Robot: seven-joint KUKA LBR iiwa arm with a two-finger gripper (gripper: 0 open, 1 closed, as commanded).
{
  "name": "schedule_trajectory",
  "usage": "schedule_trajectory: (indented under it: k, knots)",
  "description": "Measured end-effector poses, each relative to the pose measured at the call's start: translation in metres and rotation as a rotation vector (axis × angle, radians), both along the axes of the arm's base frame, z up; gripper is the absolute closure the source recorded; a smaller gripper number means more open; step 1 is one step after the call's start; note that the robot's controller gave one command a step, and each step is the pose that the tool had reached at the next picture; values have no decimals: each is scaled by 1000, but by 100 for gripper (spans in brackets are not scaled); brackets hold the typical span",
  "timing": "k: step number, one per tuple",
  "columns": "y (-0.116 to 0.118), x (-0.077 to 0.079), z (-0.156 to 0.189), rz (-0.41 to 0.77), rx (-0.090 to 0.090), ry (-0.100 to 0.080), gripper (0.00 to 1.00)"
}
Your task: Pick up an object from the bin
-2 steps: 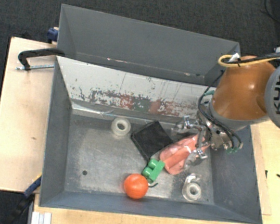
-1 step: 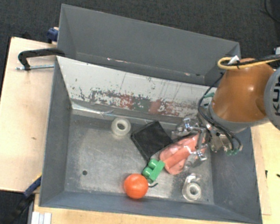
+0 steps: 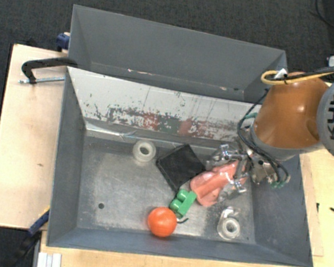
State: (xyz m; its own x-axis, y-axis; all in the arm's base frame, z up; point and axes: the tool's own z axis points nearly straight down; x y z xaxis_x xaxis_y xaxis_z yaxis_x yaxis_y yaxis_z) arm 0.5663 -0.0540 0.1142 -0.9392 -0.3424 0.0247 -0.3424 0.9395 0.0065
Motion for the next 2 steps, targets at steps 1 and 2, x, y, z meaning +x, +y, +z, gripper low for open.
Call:
schedule_trajectory:
  k: [1, 2]
  knots:
    - [0, 8, 40, 23, 3, -25, 100]
    - [-5, -8, 98, 45, 5, -19, 100]
